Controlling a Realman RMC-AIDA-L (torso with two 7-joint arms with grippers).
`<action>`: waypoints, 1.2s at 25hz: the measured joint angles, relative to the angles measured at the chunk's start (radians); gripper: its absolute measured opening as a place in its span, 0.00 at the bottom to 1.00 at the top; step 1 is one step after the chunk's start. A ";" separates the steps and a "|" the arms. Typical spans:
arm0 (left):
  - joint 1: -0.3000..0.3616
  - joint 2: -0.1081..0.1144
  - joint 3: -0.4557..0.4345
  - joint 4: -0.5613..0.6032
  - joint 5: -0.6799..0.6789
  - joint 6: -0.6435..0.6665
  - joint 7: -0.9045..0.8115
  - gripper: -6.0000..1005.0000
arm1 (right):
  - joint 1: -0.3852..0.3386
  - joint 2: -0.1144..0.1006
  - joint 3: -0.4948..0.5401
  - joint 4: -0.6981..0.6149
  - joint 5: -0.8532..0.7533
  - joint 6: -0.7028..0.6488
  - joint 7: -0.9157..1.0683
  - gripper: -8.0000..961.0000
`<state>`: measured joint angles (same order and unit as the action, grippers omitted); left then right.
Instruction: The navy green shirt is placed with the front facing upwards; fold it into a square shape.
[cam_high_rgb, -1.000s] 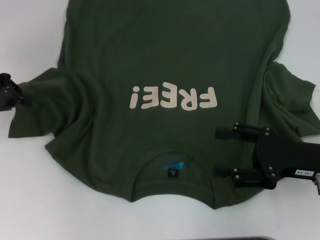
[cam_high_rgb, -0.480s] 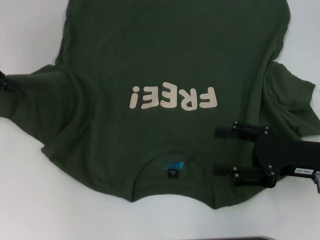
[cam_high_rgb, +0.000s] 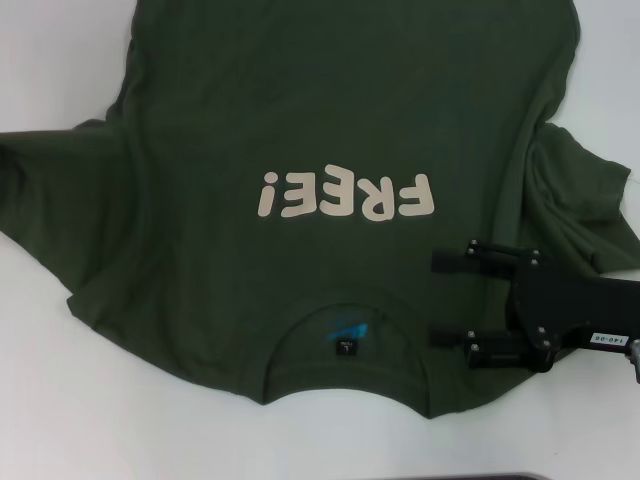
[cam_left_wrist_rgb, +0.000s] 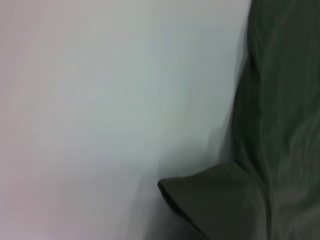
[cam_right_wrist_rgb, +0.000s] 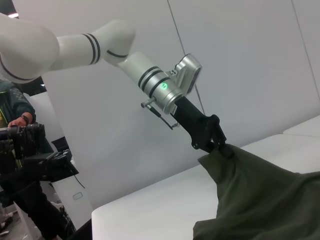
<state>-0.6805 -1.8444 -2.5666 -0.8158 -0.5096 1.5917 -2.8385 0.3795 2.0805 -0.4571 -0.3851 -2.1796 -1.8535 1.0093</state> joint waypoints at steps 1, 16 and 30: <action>-0.001 0.000 0.001 -0.001 -0.001 0.006 0.001 0.03 | 0.000 0.000 0.000 0.000 0.000 0.000 0.000 0.92; -0.019 0.000 -0.001 -0.012 -0.020 0.064 0.008 0.05 | 0.001 0.002 -0.002 -0.002 0.000 0.000 0.000 0.92; -0.027 -0.010 -0.051 0.083 -0.259 0.174 0.039 0.06 | -0.002 0.003 -0.008 -0.001 0.000 0.013 0.000 0.92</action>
<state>-0.7079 -1.8546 -2.6180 -0.7327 -0.7687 1.7661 -2.7996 0.3776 2.0831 -0.4648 -0.3865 -2.1798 -1.8406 1.0093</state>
